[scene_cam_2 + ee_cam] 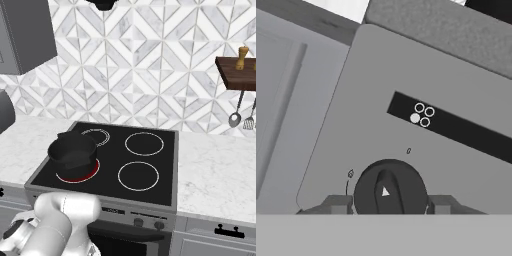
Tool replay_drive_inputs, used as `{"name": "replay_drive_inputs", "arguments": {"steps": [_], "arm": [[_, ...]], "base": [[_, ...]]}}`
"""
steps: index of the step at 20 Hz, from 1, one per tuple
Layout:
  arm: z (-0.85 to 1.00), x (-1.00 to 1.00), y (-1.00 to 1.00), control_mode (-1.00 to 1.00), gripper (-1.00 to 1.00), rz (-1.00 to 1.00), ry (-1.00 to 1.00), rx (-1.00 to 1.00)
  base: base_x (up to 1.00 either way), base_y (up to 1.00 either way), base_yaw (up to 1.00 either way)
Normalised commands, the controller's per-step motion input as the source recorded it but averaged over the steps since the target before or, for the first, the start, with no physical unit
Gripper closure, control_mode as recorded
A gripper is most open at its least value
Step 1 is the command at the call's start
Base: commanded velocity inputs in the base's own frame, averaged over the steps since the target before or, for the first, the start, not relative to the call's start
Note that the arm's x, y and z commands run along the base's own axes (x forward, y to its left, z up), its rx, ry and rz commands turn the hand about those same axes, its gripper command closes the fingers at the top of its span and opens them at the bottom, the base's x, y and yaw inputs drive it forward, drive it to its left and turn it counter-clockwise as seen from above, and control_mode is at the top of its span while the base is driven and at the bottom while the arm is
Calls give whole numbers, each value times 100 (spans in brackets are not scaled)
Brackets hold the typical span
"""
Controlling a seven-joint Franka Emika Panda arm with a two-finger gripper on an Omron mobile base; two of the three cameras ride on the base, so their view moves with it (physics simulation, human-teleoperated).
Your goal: Turn off the front left burner of the stove.
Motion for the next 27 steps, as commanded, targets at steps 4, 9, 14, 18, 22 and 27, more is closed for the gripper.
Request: {"name": "replay_drive_inputs", "arguments": {"steps": [4, 9, 14, 18, 22, 27], "arm": [[1, 0, -18, -100, 100, -2, 9, 35], [6, 0, -25, -100, 100, -5, 12, 48], [5, 0, -29, -100, 100, -7, 7, 56], [0, 0, -33, -100, 100, -11, 0, 65], [0, 0, -26, -100, 100, -18, 2, 61], [0, 1, -34, -100, 100, -38, 6, 38]], "base": [[0, 0, 0], [0, 0, 0], [0, 0, 0], [0, 0, 0], [0, 0, 0], [0, 0, 0]]}}
